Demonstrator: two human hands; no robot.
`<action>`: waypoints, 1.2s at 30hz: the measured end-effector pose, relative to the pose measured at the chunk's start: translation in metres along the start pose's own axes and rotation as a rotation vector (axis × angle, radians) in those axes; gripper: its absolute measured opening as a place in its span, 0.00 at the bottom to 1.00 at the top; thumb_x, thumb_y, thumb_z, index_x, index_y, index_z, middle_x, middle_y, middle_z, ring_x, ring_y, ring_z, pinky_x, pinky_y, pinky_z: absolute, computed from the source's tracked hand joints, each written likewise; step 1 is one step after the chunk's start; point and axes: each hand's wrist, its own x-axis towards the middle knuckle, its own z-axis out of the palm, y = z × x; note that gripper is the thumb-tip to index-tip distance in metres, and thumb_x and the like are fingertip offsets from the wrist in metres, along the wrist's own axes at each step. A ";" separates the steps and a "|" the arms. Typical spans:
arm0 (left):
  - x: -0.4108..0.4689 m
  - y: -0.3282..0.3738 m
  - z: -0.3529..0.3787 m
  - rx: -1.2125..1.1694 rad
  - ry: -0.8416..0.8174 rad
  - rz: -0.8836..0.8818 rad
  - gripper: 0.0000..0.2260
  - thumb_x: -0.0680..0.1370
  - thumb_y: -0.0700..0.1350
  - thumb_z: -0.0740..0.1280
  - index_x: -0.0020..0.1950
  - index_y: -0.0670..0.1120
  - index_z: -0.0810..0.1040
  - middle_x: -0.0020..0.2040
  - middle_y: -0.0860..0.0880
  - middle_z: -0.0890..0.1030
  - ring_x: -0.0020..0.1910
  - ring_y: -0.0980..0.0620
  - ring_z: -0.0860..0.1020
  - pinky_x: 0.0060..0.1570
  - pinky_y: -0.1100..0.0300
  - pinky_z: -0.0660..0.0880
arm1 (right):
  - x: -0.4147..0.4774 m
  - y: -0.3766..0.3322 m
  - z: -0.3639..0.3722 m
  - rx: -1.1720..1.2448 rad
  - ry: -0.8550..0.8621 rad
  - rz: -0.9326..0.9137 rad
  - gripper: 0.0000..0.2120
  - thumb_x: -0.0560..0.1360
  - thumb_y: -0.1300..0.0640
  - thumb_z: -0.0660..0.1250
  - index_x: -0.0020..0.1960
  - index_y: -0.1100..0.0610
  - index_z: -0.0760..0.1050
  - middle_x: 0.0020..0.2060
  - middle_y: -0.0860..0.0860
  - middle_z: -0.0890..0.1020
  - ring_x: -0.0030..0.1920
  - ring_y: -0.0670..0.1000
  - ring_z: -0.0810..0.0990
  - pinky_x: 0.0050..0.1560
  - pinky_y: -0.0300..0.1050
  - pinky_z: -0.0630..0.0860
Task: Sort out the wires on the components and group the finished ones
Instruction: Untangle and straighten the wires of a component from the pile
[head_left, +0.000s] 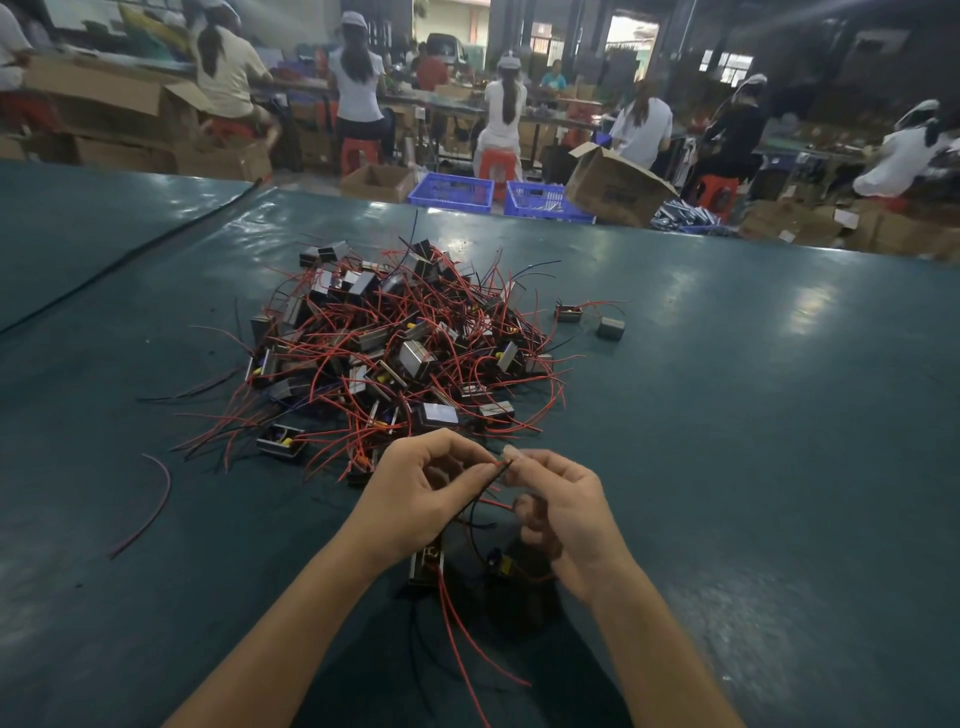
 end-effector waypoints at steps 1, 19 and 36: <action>0.000 0.000 -0.001 -0.020 0.008 -0.017 0.02 0.74 0.42 0.73 0.44 0.49 0.84 0.38 0.52 0.83 0.36 0.51 0.80 0.38 0.57 0.78 | 0.000 0.002 0.000 -0.063 0.018 -0.110 0.07 0.67 0.52 0.74 0.39 0.54 0.81 0.30 0.51 0.80 0.22 0.44 0.69 0.19 0.34 0.62; -0.001 -0.001 0.003 0.101 0.025 0.055 0.07 0.74 0.40 0.73 0.44 0.53 0.82 0.37 0.62 0.80 0.35 0.58 0.76 0.35 0.66 0.73 | 0.001 0.012 -0.002 -0.457 0.044 -0.475 0.13 0.78 0.63 0.66 0.36 0.66 0.76 0.21 0.49 0.71 0.23 0.46 0.67 0.24 0.40 0.64; 0.000 -0.004 0.002 0.220 0.057 0.183 0.05 0.74 0.39 0.73 0.45 0.49 0.82 0.39 0.55 0.80 0.36 0.53 0.77 0.34 0.65 0.73 | 0.003 0.016 -0.002 -0.603 0.089 -0.636 0.11 0.76 0.63 0.69 0.35 0.58 0.78 0.26 0.50 0.76 0.27 0.43 0.71 0.28 0.38 0.68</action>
